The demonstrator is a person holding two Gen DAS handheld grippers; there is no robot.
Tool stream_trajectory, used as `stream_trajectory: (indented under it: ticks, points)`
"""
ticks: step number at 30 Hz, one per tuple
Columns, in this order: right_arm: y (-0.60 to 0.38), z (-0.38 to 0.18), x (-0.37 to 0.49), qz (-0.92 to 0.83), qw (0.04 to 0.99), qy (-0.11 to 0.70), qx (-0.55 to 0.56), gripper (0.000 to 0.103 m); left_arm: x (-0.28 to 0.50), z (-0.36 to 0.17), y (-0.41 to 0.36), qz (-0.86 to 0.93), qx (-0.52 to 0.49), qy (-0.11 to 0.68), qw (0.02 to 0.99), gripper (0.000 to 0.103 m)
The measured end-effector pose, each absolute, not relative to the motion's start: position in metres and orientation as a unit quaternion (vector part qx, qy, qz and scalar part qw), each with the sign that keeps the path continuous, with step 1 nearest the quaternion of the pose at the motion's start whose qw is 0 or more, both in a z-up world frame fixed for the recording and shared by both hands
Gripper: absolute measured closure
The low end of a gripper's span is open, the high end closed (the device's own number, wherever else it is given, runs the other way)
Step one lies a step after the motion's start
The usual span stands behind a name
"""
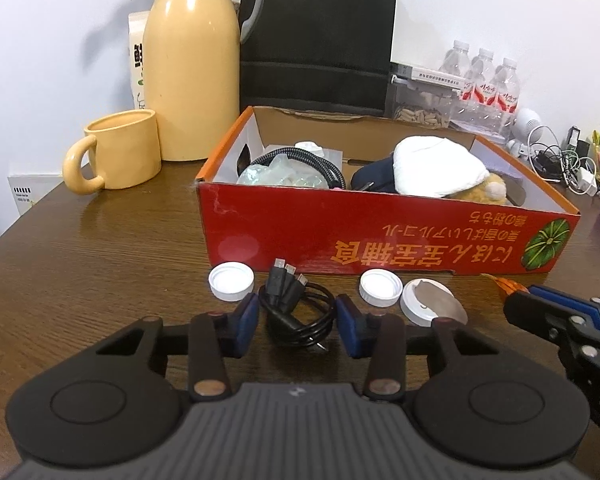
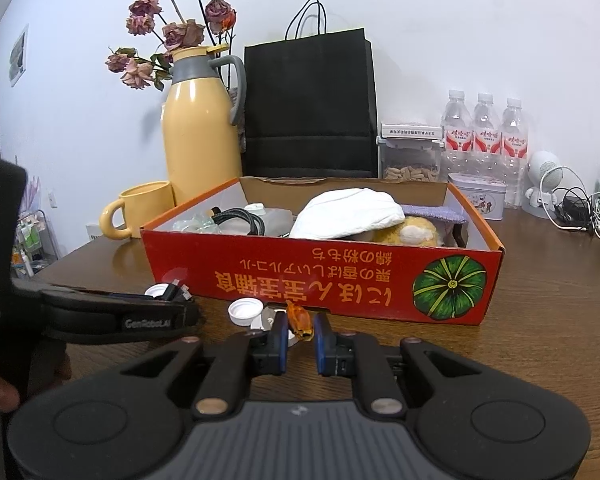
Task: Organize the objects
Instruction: 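Grasp the black USB cable with the left gripper while the right holds the clip, then carry the black cable and orange clip toward the box with both grippers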
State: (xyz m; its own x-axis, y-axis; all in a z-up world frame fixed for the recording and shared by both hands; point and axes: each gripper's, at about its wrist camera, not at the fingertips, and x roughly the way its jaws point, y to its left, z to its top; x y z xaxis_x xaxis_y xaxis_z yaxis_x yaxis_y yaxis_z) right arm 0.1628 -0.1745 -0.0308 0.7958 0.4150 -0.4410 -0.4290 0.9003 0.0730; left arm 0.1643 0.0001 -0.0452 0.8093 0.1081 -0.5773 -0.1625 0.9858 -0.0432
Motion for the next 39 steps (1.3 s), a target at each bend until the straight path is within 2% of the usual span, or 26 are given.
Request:
stream_trajectory:
  ticks: [17,39]
  points:
    - [-0.179,-0.019,0.157,0.219,0.959,0.179,-0.002,0.091,0.134,-0.013,-0.012,0.028,-0.058,0.242,0.968,0.061]
    - [-0.175,0.020,0.232,0.170,0.979,0.114,-0.006,0.091,0.217,0.034,-0.018,0.042,-0.074,0.172,0.981,0.061]
